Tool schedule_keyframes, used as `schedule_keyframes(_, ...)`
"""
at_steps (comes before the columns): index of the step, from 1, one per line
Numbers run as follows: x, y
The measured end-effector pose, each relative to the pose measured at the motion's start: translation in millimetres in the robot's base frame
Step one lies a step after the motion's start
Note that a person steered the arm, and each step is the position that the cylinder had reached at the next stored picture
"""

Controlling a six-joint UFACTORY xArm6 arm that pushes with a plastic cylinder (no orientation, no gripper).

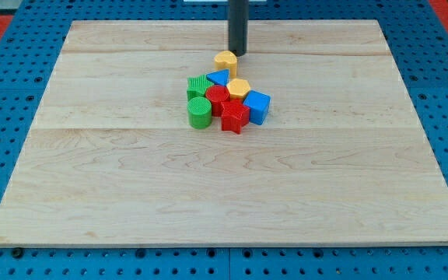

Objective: Slide the yellow heart closer to the green star

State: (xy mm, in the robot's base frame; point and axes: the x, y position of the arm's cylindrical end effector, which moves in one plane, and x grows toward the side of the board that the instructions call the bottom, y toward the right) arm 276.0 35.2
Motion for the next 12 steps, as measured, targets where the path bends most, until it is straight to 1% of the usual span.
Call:
schedule_keyframes(1, 21, 21)
schedule_keyframes(2, 29, 3)
schedule_keyframes(5, 31, -173)
schedule_keyframes(7, 40, -229)
schedule_keyframes(8, 64, -245)
schedule_keyframes(9, 75, -243)
schedule_keyframes(10, 73, -234)
schedule_keyframes(11, 52, -231)
schedule_keyframes(12, 63, -200)
